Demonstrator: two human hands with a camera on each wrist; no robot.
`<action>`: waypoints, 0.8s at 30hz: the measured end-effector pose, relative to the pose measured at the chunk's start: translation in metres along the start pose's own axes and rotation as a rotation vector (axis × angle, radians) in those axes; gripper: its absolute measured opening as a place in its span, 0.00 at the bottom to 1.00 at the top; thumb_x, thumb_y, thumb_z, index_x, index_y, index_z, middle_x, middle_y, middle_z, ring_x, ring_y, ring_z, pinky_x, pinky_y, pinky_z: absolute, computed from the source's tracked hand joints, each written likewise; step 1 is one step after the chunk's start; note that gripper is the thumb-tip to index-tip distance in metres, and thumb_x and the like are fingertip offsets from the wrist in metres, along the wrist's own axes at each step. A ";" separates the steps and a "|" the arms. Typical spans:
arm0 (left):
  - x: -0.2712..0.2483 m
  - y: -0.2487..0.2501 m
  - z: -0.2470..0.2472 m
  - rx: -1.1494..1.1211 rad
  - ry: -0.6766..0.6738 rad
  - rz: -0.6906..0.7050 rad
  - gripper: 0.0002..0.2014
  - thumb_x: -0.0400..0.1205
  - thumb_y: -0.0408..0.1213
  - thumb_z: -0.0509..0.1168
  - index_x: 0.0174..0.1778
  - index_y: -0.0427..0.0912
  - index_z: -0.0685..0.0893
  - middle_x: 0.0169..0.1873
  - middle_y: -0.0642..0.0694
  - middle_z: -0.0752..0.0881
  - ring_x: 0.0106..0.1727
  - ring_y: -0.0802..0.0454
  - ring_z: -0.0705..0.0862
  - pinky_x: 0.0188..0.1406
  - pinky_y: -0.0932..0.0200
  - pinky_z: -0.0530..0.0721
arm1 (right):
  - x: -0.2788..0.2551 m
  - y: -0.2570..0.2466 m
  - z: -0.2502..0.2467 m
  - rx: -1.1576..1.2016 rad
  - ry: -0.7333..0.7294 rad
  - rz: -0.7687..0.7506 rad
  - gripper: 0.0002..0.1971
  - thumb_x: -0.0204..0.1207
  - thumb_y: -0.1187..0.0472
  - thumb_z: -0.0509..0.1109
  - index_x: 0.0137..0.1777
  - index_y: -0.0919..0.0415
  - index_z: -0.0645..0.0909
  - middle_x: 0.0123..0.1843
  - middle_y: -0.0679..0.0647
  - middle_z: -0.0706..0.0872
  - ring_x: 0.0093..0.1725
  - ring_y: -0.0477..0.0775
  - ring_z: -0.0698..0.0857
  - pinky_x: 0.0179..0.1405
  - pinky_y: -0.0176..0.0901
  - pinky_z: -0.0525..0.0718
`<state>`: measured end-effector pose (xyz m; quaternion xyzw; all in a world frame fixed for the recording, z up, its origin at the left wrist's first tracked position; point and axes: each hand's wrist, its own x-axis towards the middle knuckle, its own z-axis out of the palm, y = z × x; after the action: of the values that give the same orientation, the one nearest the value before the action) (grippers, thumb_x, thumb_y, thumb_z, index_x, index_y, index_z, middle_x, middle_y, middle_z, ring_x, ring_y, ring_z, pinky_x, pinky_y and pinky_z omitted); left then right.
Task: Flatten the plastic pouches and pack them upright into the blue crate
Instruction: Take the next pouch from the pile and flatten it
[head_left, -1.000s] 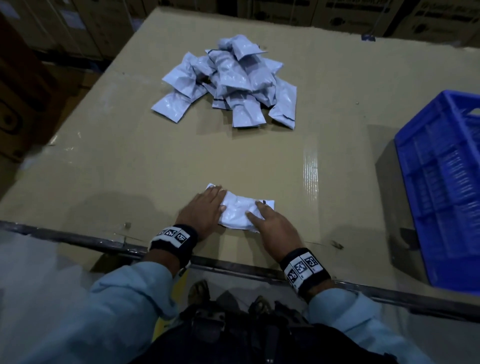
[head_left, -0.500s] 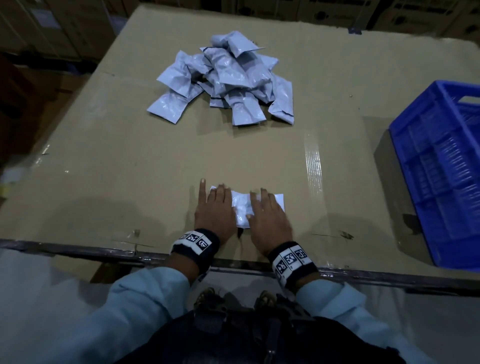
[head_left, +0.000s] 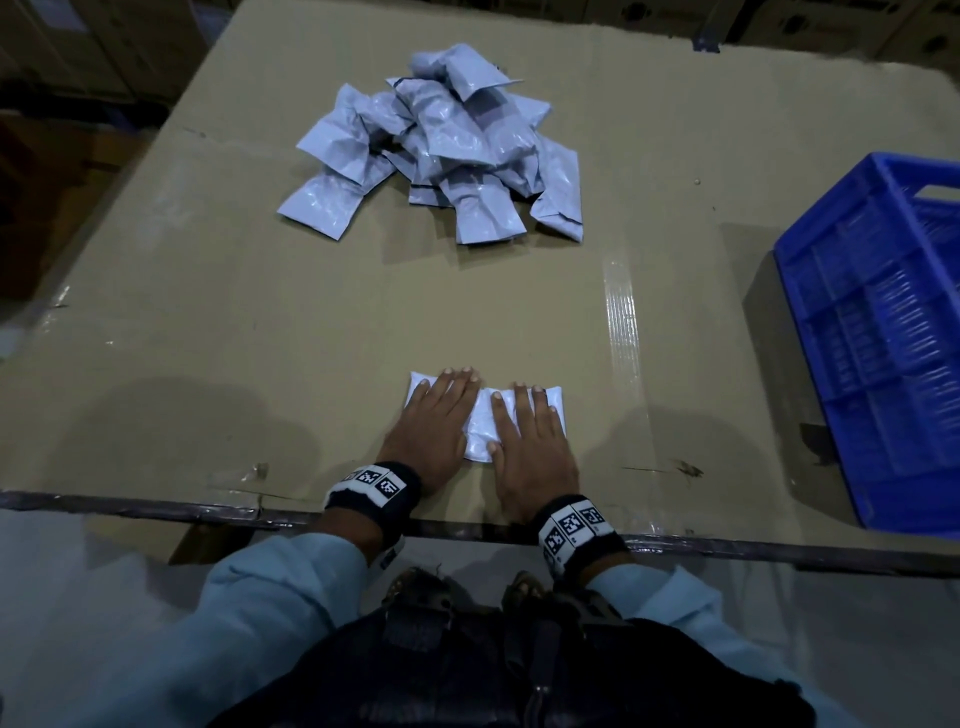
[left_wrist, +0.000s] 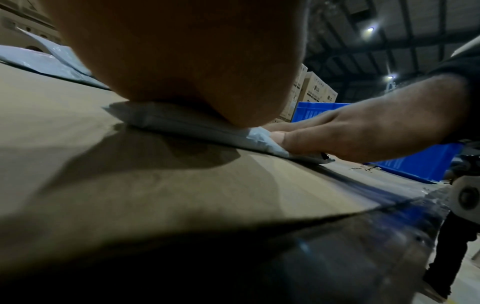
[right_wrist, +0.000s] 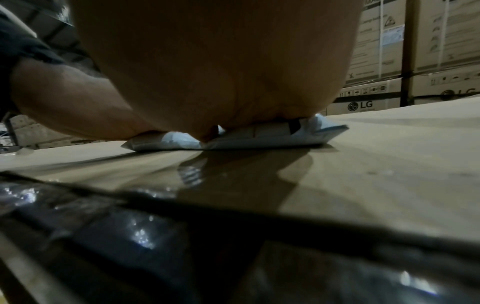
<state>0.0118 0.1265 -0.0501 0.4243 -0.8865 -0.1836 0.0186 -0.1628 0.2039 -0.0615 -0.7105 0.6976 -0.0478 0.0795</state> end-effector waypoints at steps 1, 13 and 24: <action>0.000 -0.001 0.001 0.007 0.004 -0.001 0.38 0.78 0.42 0.43 0.87 0.35 0.64 0.86 0.39 0.66 0.86 0.37 0.65 0.83 0.38 0.64 | 0.000 0.000 0.000 -0.003 -0.001 0.000 0.34 0.85 0.47 0.47 0.91 0.56 0.53 0.91 0.64 0.54 0.90 0.67 0.52 0.87 0.63 0.55; 0.003 -0.001 0.004 0.050 -0.050 -0.031 0.43 0.74 0.44 0.36 0.90 0.40 0.57 0.90 0.43 0.55 0.90 0.41 0.54 0.86 0.37 0.54 | 0.000 0.001 0.005 -0.026 -0.044 -0.004 0.34 0.86 0.46 0.42 0.91 0.56 0.47 0.91 0.64 0.48 0.90 0.65 0.46 0.88 0.62 0.52; 0.003 0.000 0.005 0.104 -0.052 -0.040 0.41 0.75 0.44 0.37 0.89 0.40 0.61 0.89 0.41 0.59 0.89 0.39 0.58 0.85 0.34 0.54 | 0.000 0.003 0.009 -0.008 -0.027 -0.002 0.34 0.87 0.47 0.46 0.92 0.57 0.47 0.91 0.64 0.47 0.90 0.66 0.45 0.88 0.63 0.52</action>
<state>0.0088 0.1260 -0.0554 0.4374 -0.8864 -0.1485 -0.0300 -0.1639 0.2045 -0.0707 -0.7121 0.6959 -0.0355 0.0859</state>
